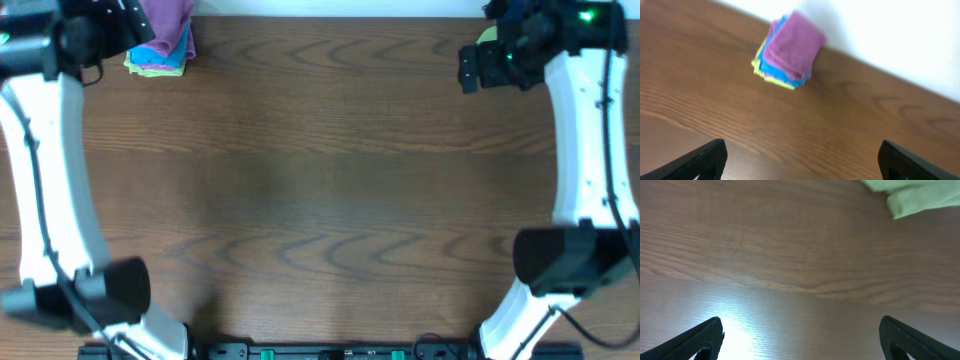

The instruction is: Fold the cloth

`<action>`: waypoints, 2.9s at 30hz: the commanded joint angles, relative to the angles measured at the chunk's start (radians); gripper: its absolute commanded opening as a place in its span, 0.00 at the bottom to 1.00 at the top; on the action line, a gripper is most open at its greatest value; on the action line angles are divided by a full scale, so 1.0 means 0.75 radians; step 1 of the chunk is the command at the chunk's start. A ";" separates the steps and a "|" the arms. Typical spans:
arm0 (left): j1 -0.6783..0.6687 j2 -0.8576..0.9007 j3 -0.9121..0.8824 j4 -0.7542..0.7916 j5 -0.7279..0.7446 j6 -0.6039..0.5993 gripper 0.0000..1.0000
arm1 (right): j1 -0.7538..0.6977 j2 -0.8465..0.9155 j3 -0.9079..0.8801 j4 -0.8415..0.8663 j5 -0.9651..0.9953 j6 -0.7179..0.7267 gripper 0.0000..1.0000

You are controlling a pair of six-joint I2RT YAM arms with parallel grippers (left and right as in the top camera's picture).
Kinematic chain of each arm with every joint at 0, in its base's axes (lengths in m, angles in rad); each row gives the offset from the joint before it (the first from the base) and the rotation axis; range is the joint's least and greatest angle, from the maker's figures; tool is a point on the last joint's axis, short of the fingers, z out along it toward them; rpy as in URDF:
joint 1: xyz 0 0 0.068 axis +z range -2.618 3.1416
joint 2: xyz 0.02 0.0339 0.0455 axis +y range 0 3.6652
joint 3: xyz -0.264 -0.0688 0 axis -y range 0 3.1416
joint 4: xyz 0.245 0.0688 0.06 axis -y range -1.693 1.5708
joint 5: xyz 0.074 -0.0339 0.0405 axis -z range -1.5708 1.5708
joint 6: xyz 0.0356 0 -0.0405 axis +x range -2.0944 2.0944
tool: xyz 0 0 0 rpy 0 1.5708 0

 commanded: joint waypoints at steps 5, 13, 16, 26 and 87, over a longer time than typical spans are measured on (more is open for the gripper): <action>-0.134 -0.267 -0.177 0.073 -0.027 0.060 0.97 | 0.001 -0.341 -0.054 -0.008 0.024 -0.039 0.99; -0.348 -0.639 -0.592 0.222 -0.265 0.113 0.96 | 0.002 -0.866 -0.527 0.178 0.025 -0.070 0.99; -0.400 -0.804 -0.795 0.233 -0.264 0.112 0.96 | 0.002 -1.130 -0.806 0.276 0.024 -0.070 0.99; -0.601 -1.138 -1.284 0.336 -0.263 0.020 0.95 | 0.003 -1.548 -1.307 0.316 -0.028 0.007 0.99; -0.279 -2.114 -2.628 0.945 -0.040 0.251 0.95 | 0.003 -1.551 -1.311 0.199 -0.027 0.062 0.99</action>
